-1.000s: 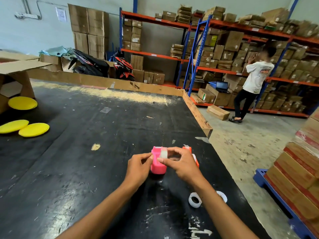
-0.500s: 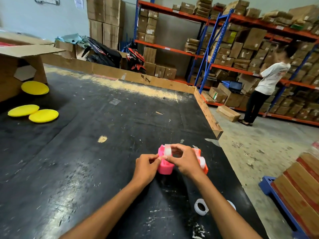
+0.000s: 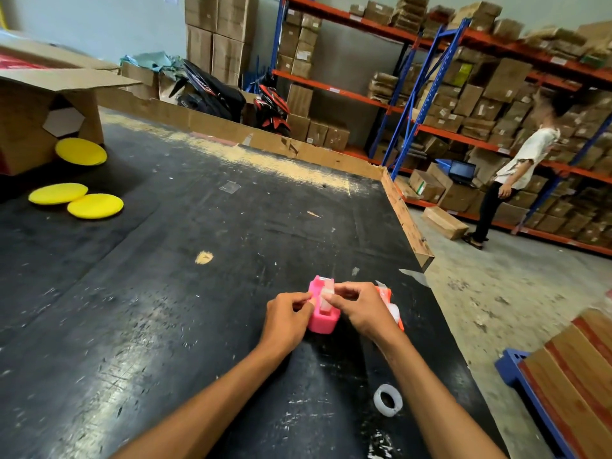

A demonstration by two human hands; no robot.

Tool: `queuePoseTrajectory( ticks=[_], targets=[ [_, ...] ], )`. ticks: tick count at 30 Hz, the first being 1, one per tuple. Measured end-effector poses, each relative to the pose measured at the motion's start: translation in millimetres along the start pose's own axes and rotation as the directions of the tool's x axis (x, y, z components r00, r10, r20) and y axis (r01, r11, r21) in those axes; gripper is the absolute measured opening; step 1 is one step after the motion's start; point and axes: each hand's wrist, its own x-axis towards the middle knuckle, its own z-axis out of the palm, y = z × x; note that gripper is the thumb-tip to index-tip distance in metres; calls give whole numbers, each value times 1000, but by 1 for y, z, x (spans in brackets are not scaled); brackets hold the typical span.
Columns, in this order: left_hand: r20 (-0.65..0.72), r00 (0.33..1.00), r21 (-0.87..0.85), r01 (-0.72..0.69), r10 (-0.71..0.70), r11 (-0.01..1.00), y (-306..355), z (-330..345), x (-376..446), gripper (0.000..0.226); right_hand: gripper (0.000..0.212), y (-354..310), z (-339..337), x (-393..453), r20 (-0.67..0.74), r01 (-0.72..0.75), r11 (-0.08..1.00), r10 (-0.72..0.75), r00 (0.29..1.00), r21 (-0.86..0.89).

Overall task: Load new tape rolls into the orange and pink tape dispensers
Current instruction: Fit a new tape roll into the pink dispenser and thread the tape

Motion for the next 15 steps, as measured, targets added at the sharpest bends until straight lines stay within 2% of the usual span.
queuePoseTrajectory(
  ticks=[4,11,15],
  targets=[
    [-10,1000,7,9,-9,1000,-2,2,2,30,14,4,-1,5,21,-7,999,8,1000,-43],
    [-14,1000,22,-1,1,1000,-2,4,3,30,16,8,0,5,22,24,1000,-24,999,-19],
    [-12,1000,32,-6,7,999,-3,3,3,30,24,9,3,3,-5,15,1000,-15,1000,-22]
  ],
)
